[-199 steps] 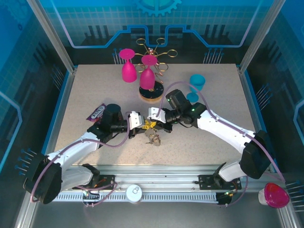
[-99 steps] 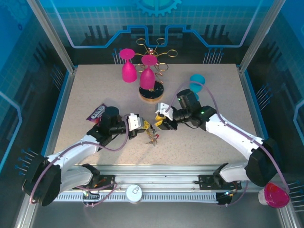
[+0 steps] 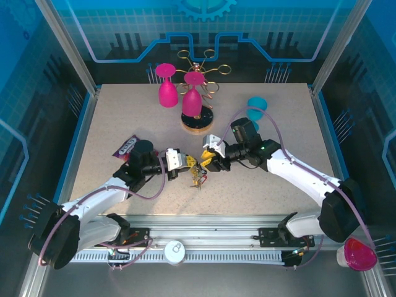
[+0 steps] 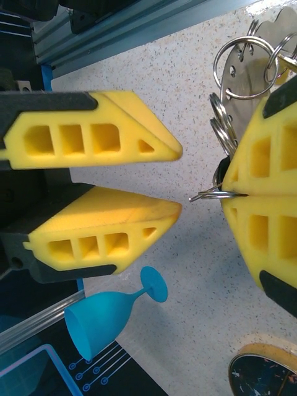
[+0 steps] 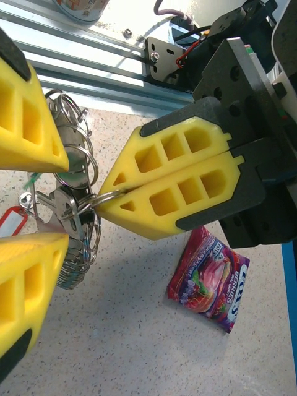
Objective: Put the keys on the keyring
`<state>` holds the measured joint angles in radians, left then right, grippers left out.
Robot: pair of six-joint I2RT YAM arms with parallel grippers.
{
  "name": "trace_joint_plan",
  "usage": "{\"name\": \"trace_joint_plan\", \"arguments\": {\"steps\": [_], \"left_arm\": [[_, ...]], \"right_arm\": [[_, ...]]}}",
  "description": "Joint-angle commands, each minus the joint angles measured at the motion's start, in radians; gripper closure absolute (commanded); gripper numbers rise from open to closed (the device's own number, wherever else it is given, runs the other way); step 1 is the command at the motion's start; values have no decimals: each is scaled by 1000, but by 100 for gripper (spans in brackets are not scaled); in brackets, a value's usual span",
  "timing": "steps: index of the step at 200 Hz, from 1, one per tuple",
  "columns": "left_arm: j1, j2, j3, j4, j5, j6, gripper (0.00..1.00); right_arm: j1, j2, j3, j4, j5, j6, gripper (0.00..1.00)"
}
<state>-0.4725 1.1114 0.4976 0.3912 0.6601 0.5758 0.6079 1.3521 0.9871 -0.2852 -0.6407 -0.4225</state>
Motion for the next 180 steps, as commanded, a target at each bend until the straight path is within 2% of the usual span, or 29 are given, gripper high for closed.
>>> {"name": "trace_joint_plan", "arguments": {"steps": [1, 32, 59, 79, 108, 180], "left_arm": [[-2, -16, -4, 51, 55, -2, 100], [-2, -16, -4, 49, 65, -2, 100], [-2, -15, -4, 48, 67, -3, 100], [-3, -16, -4, 48, 68, -4, 100], [-3, -17, -4, 48, 65, -4, 100], [-2, -38, -11, 72, 93, -13, 100]], "right_arm": [[7, 17, 13, 20, -46, 4, 71], [9, 32, 17, 32, -49, 4, 72], [9, 44, 19, 35, -55, 2, 79], [7, 47, 21, 36, -65, 0, 85], [0, 46, 17, 35, -86, 3, 100], [-20, 81, 25, -52, -19, 1, 100]]}}
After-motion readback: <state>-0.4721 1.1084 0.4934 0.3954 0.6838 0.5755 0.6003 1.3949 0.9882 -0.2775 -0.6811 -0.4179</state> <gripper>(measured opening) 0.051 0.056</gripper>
